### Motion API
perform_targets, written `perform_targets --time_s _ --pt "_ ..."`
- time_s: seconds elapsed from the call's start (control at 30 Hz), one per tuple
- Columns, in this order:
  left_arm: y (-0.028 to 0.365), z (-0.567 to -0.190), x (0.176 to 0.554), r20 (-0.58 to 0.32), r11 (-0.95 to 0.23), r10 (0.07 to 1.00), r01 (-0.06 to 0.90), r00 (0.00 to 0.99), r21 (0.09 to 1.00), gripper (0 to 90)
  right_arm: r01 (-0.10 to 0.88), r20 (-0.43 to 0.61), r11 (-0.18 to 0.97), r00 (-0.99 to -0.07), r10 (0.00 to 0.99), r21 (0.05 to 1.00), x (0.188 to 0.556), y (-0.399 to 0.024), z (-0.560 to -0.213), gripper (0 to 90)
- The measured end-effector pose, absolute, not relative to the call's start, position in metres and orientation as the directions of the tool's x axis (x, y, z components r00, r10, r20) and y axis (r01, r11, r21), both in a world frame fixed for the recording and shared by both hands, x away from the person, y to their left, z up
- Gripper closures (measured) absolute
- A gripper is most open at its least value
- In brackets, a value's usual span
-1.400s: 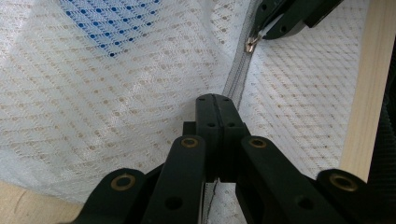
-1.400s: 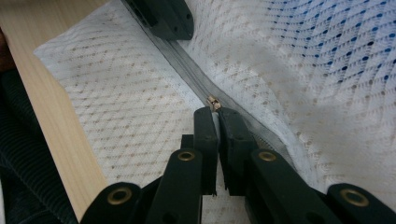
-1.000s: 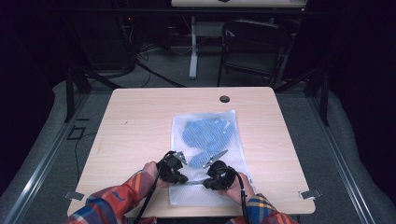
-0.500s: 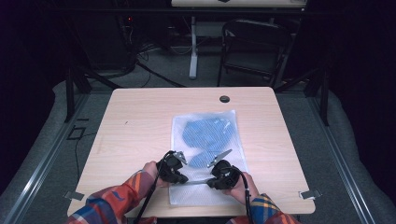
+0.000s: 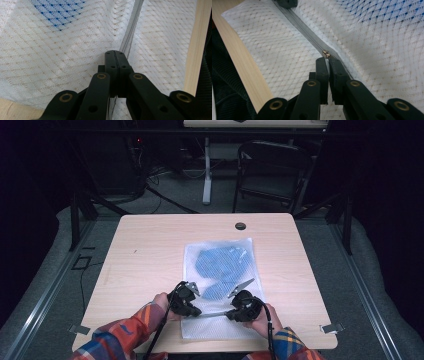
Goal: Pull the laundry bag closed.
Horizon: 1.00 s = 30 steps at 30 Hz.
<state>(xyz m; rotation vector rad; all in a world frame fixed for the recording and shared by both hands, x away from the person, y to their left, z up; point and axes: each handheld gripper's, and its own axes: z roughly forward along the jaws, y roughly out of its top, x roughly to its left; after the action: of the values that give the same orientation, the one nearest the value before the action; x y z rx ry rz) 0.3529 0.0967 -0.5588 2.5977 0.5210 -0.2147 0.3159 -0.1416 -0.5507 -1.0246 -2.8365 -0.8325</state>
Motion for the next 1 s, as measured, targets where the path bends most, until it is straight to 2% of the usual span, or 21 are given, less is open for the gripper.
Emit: perform_targets --time_s 0.23,0.47,0.7,1.0 --pt "0.094 -0.557 0.348 -0.208 -0.819 0.325 0.384 0.923 0.427 90.0 0.604 0.182 0.645 -0.78 0.598 0.469 0.316 -0.14 -0.552 86.7" --pt "0.076 -0.555 0.342 -0.175 -0.786 0.289 0.338 0.941 0.518 90.0 0.604 0.18 0.645 -0.78 0.599 0.468 0.316 -0.137 -0.552 86.7" --pt "0.051 -0.564 0.341 -0.181 -0.782 0.265 0.321 0.947 0.535 90.0 0.604 0.186 0.643 -0.78 0.597 0.47 0.316 -0.137 -0.554 86.7" --pt "0.051 -0.564 0.34 -0.178 -0.79 0.26 0.315 0.949 0.526 90.0 0.594 0.18 0.66 -0.79 0.586 0.461 0.316 -0.138 -0.553 86.8"
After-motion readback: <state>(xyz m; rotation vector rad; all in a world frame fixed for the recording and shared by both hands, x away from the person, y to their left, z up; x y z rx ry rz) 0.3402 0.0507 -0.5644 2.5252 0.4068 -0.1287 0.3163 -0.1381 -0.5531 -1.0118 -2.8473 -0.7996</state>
